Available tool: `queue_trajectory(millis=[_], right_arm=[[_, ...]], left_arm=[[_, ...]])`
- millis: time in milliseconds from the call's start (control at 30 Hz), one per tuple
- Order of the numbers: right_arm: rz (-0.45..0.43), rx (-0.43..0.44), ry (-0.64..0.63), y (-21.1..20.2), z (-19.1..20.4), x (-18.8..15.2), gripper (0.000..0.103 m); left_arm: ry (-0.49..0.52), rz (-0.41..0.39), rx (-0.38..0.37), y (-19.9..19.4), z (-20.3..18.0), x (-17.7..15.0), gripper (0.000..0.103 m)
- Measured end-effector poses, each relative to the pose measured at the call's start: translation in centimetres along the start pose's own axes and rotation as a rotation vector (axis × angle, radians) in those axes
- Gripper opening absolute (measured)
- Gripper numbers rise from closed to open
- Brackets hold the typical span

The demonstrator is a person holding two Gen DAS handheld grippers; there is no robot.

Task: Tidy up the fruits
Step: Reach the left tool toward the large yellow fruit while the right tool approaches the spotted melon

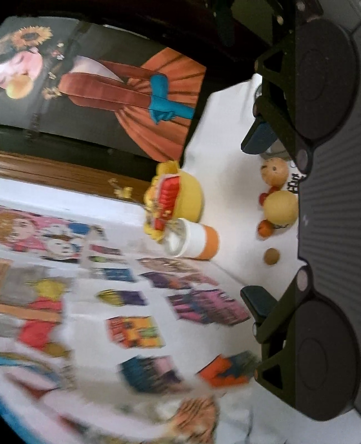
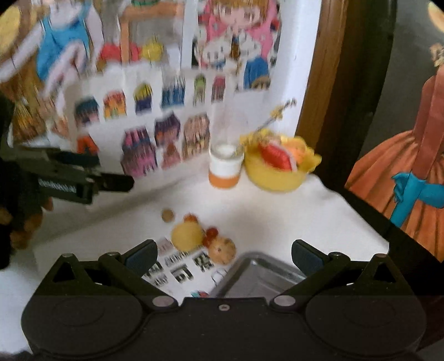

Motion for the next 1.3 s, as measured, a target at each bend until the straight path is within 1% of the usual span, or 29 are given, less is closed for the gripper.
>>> queue_trajectory(millis=[200, 333, 567, 800, 1033, 1233, 1300], right_arm=[[0.084, 0.047, 0.046, 4.7, -1.2, -2.3, 0.102], [0.117, 0.041, 0.019, 7.2, -1.3, -3.4, 0.102], [0.167, 0.048, -0.001, 11.1, -1.6, -4.9, 0.102], [0.2, 0.049, -0.012, 14.1, -1.9, -5.7, 0.102], [0.193, 0.036, -0.077, 16.7, -1.8, -5.8, 0.102], [0.177, 0.055, -0.123, 18.7, -1.7, -5.4, 0.102], [0.173, 0.057, -0.136, 19.3, -1.7, -5.3, 0.101]], left_arm=[[-0.033, 0.084, 0.008, 4.1, 0.3, -2.1, 0.103], [-0.051, 0.137, 0.004, 6.3, 0.3, -3.6, 0.103], [-0.067, 0.201, -0.013, 9.4, 0.2, -5.3, 0.103], [-0.069, 0.218, -0.029, 11.3, -0.1, -6.2, 0.103], [-0.078, 0.217, -0.043, 12.8, 0.0, -6.7, 0.103], [-0.101, 0.224, -0.056, 13.9, 0.1, -6.8, 0.103], [-0.103, 0.223, -0.062, 14.2, 0.1, -6.7, 0.103]])
Point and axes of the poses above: each gripper's, at about its wrist camera, not at the fingertips, and y roughly the way its jaws point, z to its left, x to its top, the point moved 5 cm from there along y, roughly the way its jaws point, and after that the axes turned 3 degrees about x, right-handed, at the moved point
